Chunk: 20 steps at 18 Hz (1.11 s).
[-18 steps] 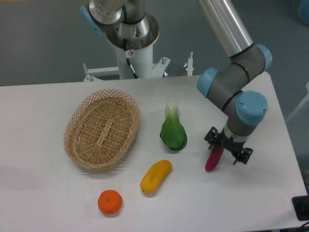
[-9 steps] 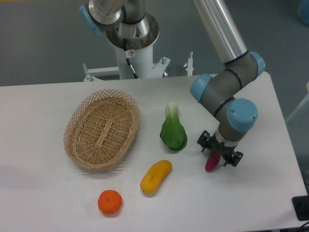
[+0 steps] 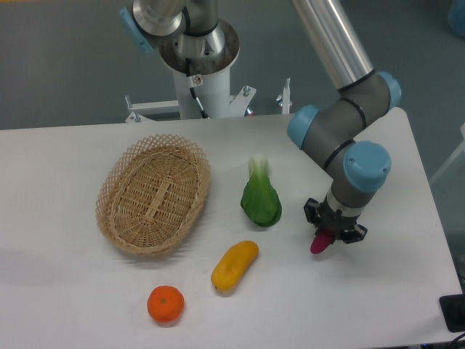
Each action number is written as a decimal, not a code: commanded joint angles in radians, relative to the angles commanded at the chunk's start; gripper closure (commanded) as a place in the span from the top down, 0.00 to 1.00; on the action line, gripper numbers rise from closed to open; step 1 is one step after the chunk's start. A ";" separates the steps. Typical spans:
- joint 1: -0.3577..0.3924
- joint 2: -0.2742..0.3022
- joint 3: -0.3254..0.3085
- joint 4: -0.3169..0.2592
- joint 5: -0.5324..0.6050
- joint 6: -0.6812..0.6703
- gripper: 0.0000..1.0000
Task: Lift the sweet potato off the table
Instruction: 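Close the gripper around the purple sweet potato, then lift the held sweet potato up off the table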
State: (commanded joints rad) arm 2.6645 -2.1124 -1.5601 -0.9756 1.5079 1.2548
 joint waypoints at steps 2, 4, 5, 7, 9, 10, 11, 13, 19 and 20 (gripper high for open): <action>0.008 0.012 0.009 0.000 -0.002 0.000 0.17; 0.012 0.029 0.014 0.000 -0.002 -0.002 0.17; 0.021 0.043 0.017 0.000 0.000 -0.003 0.17; 0.038 0.074 0.020 -0.002 0.001 -0.003 0.17; 0.058 0.100 0.023 -0.021 0.000 -0.002 0.17; 0.069 0.103 0.034 -0.043 0.000 -0.002 0.17; 0.071 0.104 0.049 -0.067 0.001 0.000 0.17; 0.071 0.101 0.089 -0.110 0.003 0.008 0.17; 0.074 0.091 0.181 -0.201 0.002 0.006 0.17; 0.074 0.091 0.187 -0.202 0.003 0.006 0.17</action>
State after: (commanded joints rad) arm 2.7382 -2.0218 -1.3730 -1.1781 1.5110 1.2609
